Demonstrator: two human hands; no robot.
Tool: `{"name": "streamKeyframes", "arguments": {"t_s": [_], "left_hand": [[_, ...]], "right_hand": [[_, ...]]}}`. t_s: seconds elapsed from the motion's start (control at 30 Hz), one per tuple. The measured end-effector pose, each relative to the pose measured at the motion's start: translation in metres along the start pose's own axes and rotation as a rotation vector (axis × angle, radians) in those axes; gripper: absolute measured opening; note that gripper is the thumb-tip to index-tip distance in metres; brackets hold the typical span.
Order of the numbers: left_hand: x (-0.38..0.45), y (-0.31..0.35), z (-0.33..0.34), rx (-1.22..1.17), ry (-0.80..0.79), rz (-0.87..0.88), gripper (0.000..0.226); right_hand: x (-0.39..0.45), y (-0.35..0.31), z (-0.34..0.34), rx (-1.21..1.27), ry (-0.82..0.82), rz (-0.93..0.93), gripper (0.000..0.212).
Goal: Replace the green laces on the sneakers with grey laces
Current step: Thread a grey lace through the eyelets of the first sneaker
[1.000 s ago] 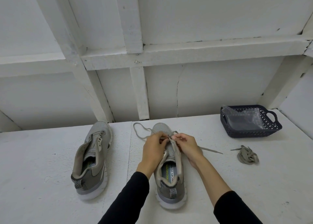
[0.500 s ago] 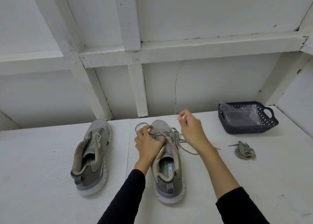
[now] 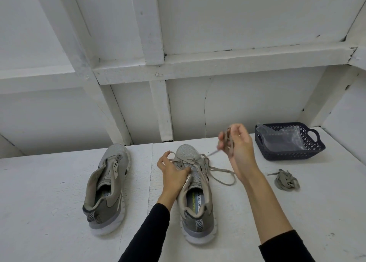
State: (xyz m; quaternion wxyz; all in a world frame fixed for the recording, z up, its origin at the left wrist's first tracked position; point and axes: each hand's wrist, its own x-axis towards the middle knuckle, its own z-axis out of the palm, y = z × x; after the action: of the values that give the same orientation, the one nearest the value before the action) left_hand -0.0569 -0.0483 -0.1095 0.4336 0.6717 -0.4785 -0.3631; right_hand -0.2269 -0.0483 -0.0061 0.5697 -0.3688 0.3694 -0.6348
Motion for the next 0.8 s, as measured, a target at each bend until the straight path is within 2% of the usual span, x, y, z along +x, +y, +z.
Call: {"name": "streamKeyframes", "arguments": {"t_s": [0.07, 0.17, 0.23, 0.3, 0.37, 0.4, 0.5, 0.53, 0.57, 0.63, 0.7, 0.8], "left_hand": [[0.0, -0.001, 0.001, -0.015, 0.002, 0.014, 0.077], [0.002, -0.002, 0.003, -0.034, 0.003, 0.04, 0.075], [0.002, -0.002, 0.004, -0.039, 0.005, 0.053, 0.073], [0.002, -0.002, 0.004, -0.033, 0.01, 0.058, 0.073], [0.002, -0.002, 0.002, -0.021, 0.006, 0.049, 0.075], [0.002, -0.002, 0.002, -0.02, 0.003, 0.042, 0.076], [0.001, -0.002, 0.001, -0.022, -0.012, 0.023, 0.076], [0.001, -0.001, 0.001, -0.014, -0.017, 0.019, 0.077], [0.001, -0.001, 0.001, -0.007, -0.023, 0.014, 0.076], [0.001, 0.0, 0.002, 0.008, -0.028, 0.007, 0.075], [0.0, 0.001, 0.002, 0.025, -0.024, 0.005, 0.074], [0.0, 0.002, 0.002, 0.047, -0.013, 0.008, 0.07]], "right_hand": [[-0.002, 0.023, -0.009, -0.467, 0.059, 0.055, 0.019], [-0.008, 0.066, -0.028, -1.049, -0.075, 0.187, 0.026], [-0.009, 0.084, -0.034, -1.209, -0.137, 0.2, 0.023], [-0.005, 0.081, -0.03, -1.248, -0.157, 0.164, 0.02], [-0.001, 0.063, -0.016, -1.082, -0.184, 0.109, 0.023], [-0.001, 0.049, -0.007, -0.874, -0.164, 0.09, 0.023], [-0.001, 0.011, 0.007, -0.025, -0.093, 0.069, 0.026], [0.0, 0.004, 0.006, 0.134, -0.083, 0.057, 0.027], [0.001, 0.002, 0.005, 0.156, -0.064, 0.046, 0.028], [0.003, 0.007, 0.003, -0.127, -0.003, 0.052, 0.027], [0.005, 0.028, -0.002, -0.59, 0.023, 0.104, 0.023], [0.001, 0.068, -0.02, -1.072, -0.105, 0.21, 0.024]]}}
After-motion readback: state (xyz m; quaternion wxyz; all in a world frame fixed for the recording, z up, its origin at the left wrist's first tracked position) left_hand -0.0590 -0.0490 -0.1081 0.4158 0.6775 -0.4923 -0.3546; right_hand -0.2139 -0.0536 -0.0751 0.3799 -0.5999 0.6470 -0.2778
